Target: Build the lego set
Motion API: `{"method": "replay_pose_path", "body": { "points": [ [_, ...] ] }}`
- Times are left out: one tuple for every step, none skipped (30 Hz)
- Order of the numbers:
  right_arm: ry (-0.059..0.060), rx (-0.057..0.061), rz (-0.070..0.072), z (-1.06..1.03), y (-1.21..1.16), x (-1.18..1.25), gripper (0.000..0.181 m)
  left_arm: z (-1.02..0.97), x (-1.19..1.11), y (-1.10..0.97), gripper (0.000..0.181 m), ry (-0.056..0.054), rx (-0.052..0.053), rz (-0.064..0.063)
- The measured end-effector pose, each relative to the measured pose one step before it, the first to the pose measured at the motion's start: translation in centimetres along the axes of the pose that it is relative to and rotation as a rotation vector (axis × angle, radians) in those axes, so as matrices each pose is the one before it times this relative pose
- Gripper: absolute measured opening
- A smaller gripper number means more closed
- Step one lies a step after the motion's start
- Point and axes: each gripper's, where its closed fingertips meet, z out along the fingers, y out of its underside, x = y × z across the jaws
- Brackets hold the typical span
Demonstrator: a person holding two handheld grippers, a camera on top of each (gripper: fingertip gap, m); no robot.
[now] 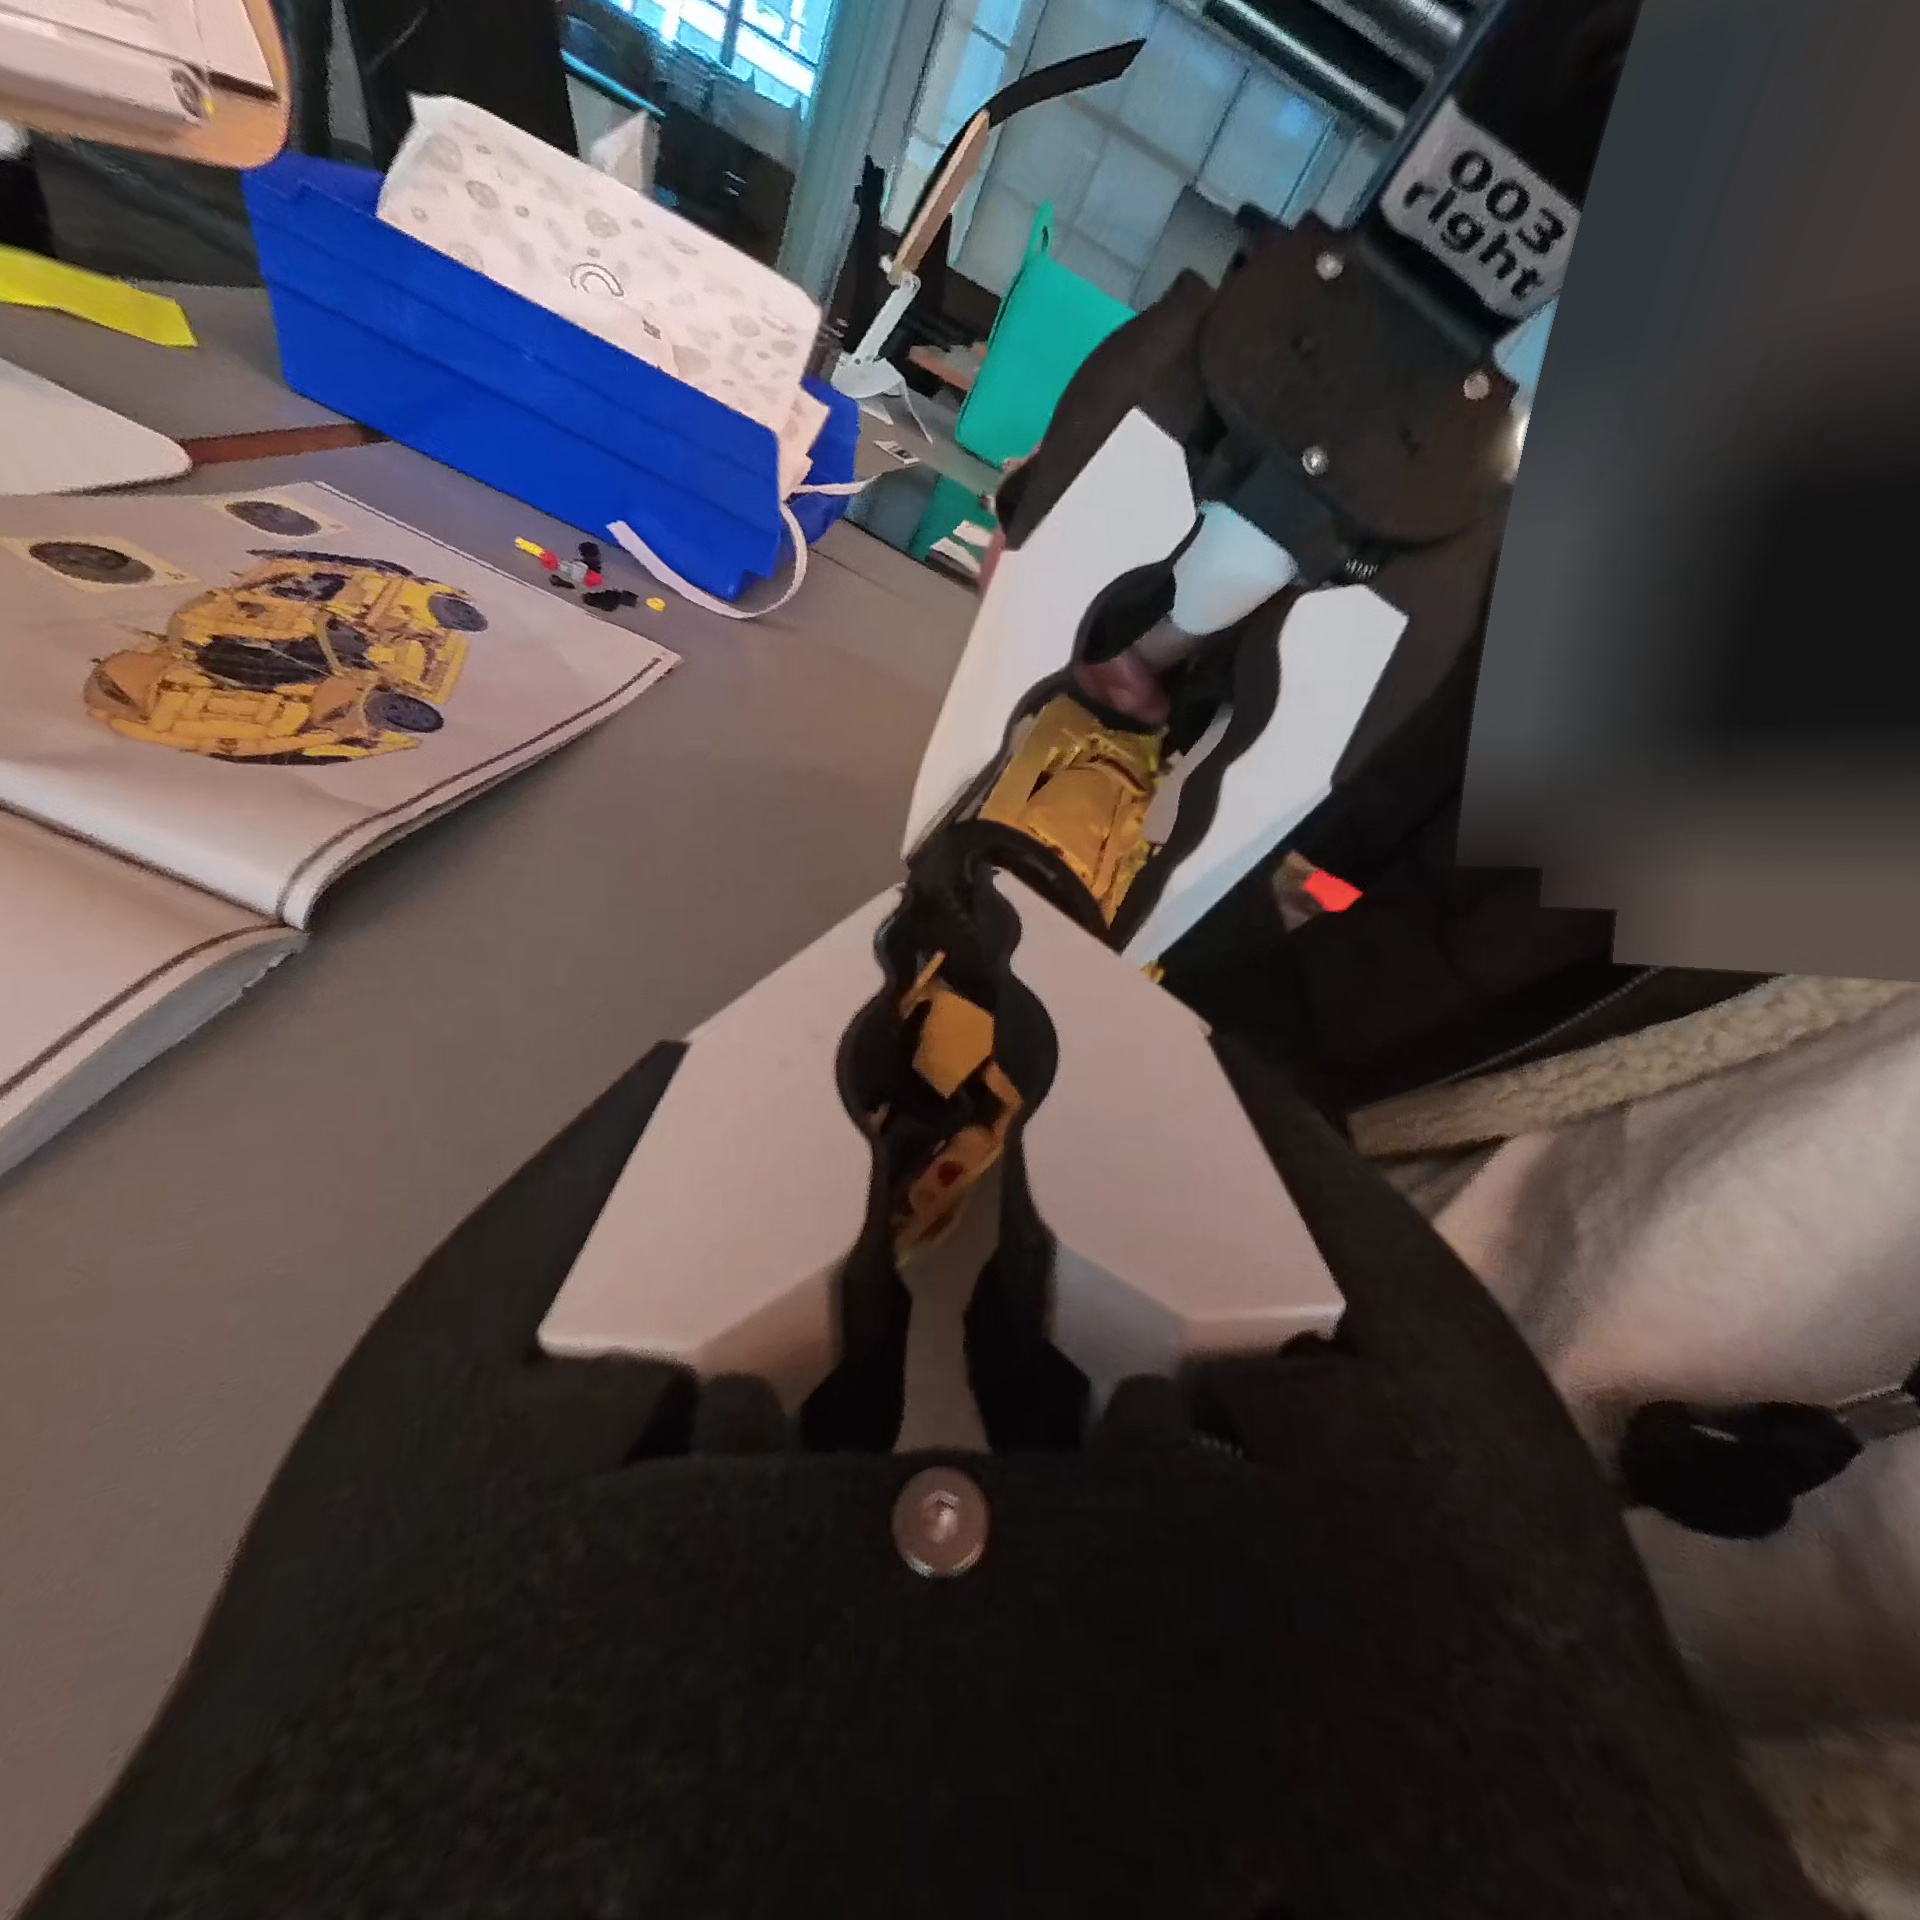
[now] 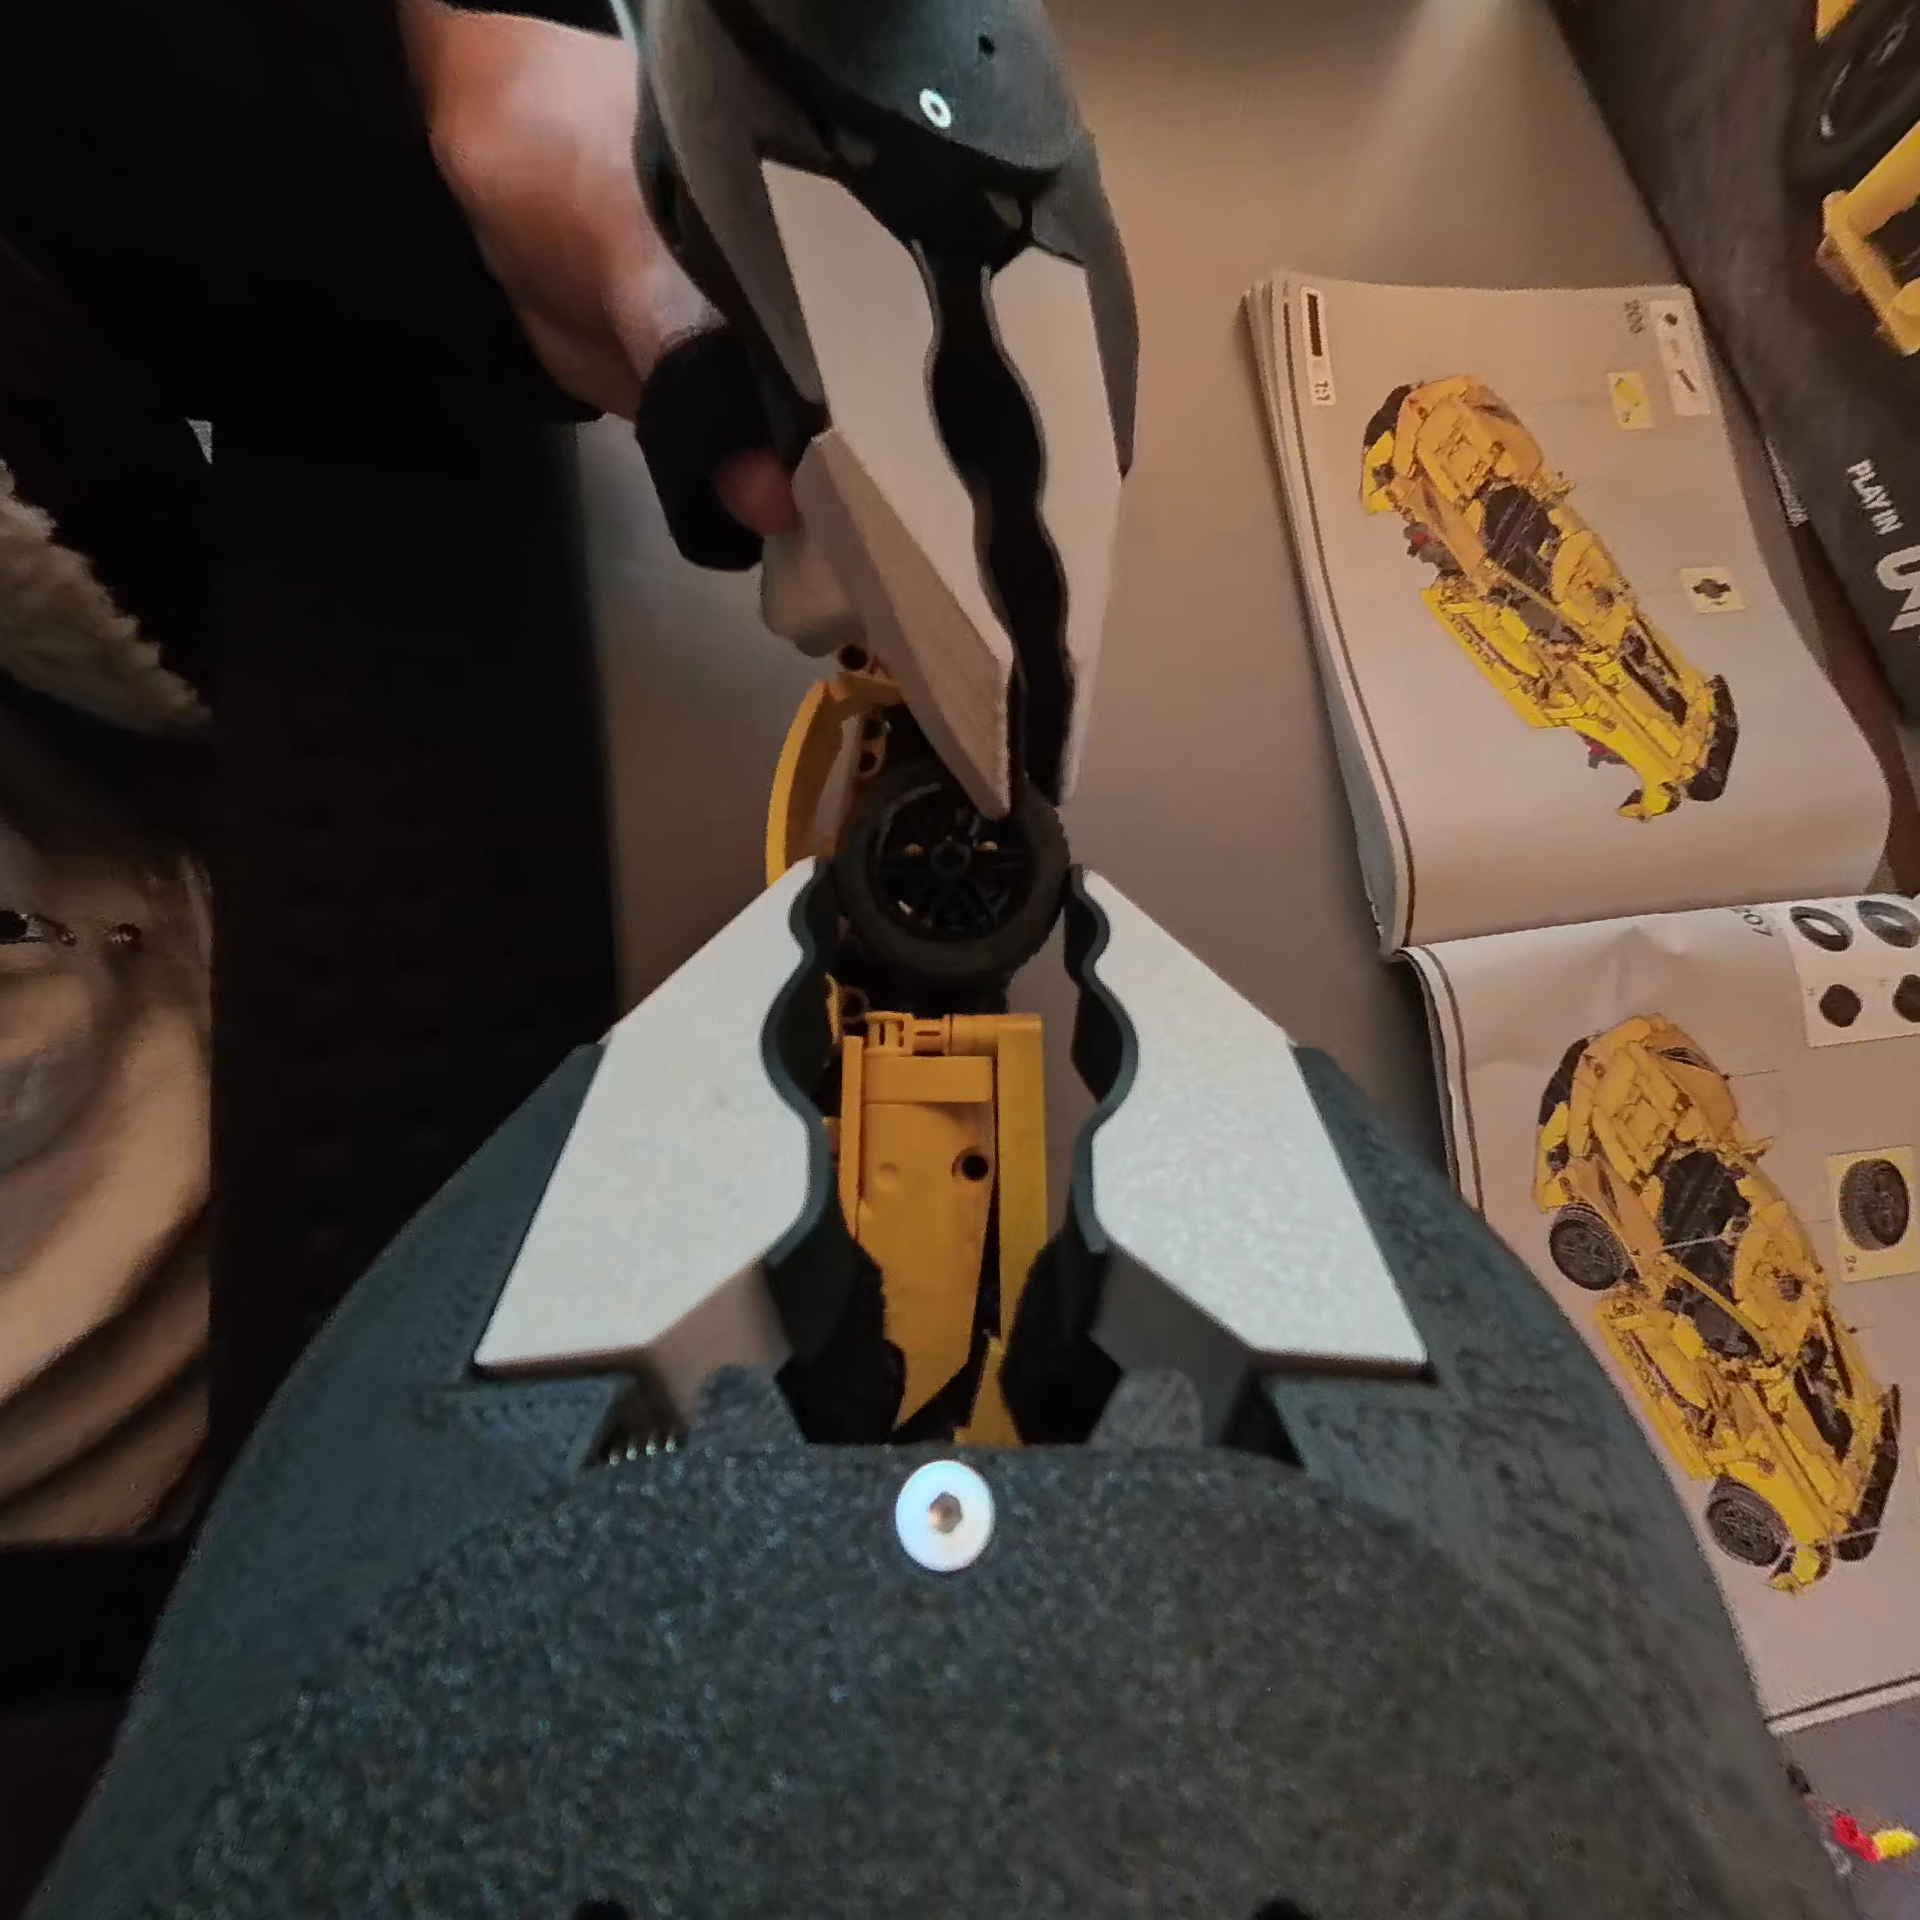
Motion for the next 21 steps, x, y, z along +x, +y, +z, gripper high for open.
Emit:
{"method": "replay_pose_path", "body": {
  "points": [
    [-0.0025,0.0021,-0.0024,0.035,-0.035,-0.007,0.043,-0.006,-0.022,0.033,0.010,-0.0153,-0.0030,0.0311],
    [-0.0021,0.0023,-0.0011,0.042,-0.027,0.003,0.043,-0.023,-0.026,0.040,0.010,-0.0081,-0.0030,0.0175],
    [-0.0044,0.0019,0.0035,0.032,-0.006,-0.007,0.043,-0.007,-0.045,0.040,0.010,-0.0037,-0.0034,0.0050],
    [-0.0041,-0.0017,-0.0006,0.013,0.019,0.003,0.043,0.008,-0.014,0.013,0.010,-0.0012,-0.0040,0.0019],
    [-0.0031,-0.0021,0.0013,-0.007,0.029,0.000,0.043,0.019,-0.016,0.007,0.010,-0.0026,-0.0043,0.0041],
    [-0.0037,-0.0032,0.0041,0.007,0.039,0.007,0.043,0.016,0.005,-0.016,0.010,-0.0055,-0.0031,0.0129],
    [-0.0085,-0.0052,0.0046,0.066,0.108,-0.035,0.043,0.023,0.008,0.016,0.010,-0.0085,-0.0036,0.0186],
    [-0.0188,-0.0228,0.0241,0.206,0.324,-0.107,0.043,0.125,-0.008,0.250,0.010,-0.0094,-0.0178,0.0192],
    [-0.0140,-0.0004,0.0187,-0.012,-0.010,0.022,0.043,-0.003,-0.026,-0.057,0.009,-0.0064,0.0016,0.0125],
    [-0.0047,0.0009,-0.0007,-0.008,-0.022,0.043,0.043,0.000,-0.025,-0.007,0.009,-0.0019,-0.0016,0.0067],
    [-0.0001,0.0008,0.0005,0.010,-0.029,0.089,0.043,0.017,-0.082,-0.010,0.009,-0.0034,-0.0011,0.0051],
    [-0.0031,0.0003,0.0072,-0.011,-0.032,0.013,0.043,-0.001,-0.020,0.004,0.009,-0.0017,-0.0031,0.0077],
    [-0.0051,-0.0008,-0.0030,-0.070,-0.007,-0.081,0.043,0.006,0.079,0.004,0.009,0.0034,-0.0015,0.0045],
    [-0.0025,0.0005,-0.0055,-0.095,-0.001,-0.061,0.043,0.008,0.053,-0.011,0.009,0.0024,0.0028,-0.0004],
    [-0.0032,0.0074,0.0012,-0.164,-0.007,-0.052,0.043,-0.017,-0.029,0.017,0.009,-0.0002,0.0032,-0.0062],
    [-0.0073,0.0197,0.0055,-0.241,-0.151,-0.060,0.043,-0.022,-0.034,0.013,0.009,0.0029,0.0037,-0.0083],
    [-0.0042,0.0306,0.0129,-0.332,-0.329,0.006,0.043,-0.010,-0.012,-0.009,0.009,0.0041,0.0022,-0.0067],
    [0.0023,0.0380,0.0091,-0.393,-0.429,0.079,0.039,0.008,-0.015,-0.006,0.009,0.0026,0.0002,-0.0034],
    [0.0115,0.0393,0.0041,-0.398,-0.406,0.149,0.033,0.003,0.008,-0.008,0.009,0.0003,-0.0007,0.0015],
    [0.0125,0.0317,-0.0009,-0.266,-0.342,0.087,0.029,0.004,0.002,0.006,0.009,-0.0004,-0.0001,0.0016],
    [0.0034,0.0062,-0.0068,-0.045,-0.079,-0.093,0.025,0.002,0.006,-0.001,0.009,0.0000,0.0011,0.0002]
  ]
}}
